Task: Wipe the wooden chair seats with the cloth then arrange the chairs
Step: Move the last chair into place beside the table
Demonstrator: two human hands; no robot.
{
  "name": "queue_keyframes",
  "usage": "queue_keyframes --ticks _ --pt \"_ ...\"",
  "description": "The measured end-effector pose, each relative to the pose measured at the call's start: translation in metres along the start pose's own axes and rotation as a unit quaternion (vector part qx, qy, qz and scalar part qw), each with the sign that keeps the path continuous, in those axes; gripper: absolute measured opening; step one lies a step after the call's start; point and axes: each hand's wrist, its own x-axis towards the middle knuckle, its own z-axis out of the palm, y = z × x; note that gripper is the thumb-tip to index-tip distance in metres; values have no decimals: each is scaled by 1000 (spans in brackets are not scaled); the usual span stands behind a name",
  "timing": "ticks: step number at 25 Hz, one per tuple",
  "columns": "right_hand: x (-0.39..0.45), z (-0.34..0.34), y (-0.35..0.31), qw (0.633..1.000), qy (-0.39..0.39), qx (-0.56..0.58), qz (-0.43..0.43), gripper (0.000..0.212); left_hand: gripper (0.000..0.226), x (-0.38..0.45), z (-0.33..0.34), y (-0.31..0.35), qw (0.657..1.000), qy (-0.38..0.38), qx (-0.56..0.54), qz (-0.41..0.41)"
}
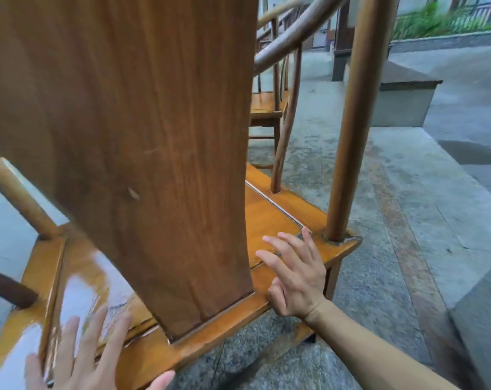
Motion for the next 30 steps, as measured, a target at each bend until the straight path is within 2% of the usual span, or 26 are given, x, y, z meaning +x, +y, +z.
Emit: queue_keyframes --ticks 4,8,12,17,26,30 --pt "-7 -12 -1 998 -54 -35 14 47 104 -19 -25 32 998 23 -21 -49" --pt "-3 -21 -13 989 -117 -73 44 46 112 -27 -38 29 999 -23 8 -39" --pt "-9 -22 -14 986 -137 -86 52 47 104 -30 -26 27 999 38 12 -24" --pt "-18 -19 -14 983 -148 -91 66 46 98 -33 -16 25 998 55 -1 -13" --pt "-24 -46 -51 930 -262 -150 210 49 105 -37 -19 23 999 51 -15 -9" --pt "-31 -51 -66 916 -262 -124 278 59 108 -37 -27 23 998 56 -18 4"
